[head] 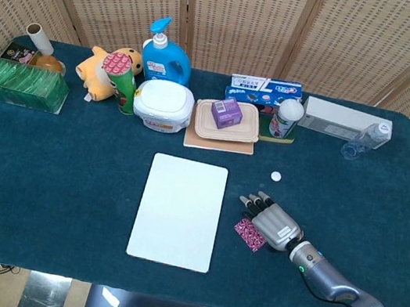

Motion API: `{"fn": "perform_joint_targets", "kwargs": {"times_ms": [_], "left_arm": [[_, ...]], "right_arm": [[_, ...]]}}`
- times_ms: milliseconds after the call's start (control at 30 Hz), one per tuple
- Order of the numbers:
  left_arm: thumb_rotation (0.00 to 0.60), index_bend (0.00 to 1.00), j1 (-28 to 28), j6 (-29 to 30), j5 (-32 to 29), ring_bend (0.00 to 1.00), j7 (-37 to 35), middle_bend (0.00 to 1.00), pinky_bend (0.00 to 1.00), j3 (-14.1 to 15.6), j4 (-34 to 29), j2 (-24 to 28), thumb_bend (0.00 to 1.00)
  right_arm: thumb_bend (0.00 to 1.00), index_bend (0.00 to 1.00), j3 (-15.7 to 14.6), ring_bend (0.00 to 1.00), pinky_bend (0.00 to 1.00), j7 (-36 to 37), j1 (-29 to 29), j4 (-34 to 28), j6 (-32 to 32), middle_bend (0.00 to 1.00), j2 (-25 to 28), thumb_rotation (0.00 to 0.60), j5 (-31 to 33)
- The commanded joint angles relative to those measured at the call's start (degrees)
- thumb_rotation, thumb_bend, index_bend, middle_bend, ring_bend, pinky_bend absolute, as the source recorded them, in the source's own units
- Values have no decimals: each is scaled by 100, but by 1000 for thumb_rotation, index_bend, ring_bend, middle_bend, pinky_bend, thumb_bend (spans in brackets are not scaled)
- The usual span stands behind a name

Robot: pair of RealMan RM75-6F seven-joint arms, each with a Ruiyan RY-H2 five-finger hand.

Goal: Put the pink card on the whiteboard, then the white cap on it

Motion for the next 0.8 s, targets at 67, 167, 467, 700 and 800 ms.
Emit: {"fn": "perform_joint_targets", "kwargs": {"times_ms": [67,167,467,700,800], "left_arm": [[600,0,3,4,-4,0,9,0,22,0,-3,-5,14],[600,0,2,0,-10,0,23,0,22,-1,-8,-13,14],[600,0,3,2,-18,0,7,0,22,0,-11,-13,13],[600,0,11,18,-8,0,-8,0,22,8,-15,-11,14],[600,0,12,19,-6,0,-10,0,22,11,-14,-10,13]], "right_arm": [[88,187,-48,0,0,60,19,60,43,0,-37,600,-49],[87,188,-86,0,0,120,37,82,54,0,-59,600,-71],[93,220,-174,0,0,217,88,213,118,0,-150,600,-113],[120,318,-224,0,0,278,121,223,154,0,-189,600,-128],[126,344,-244,0,0,278,121,264,163,0,-218,600,-119]]}}
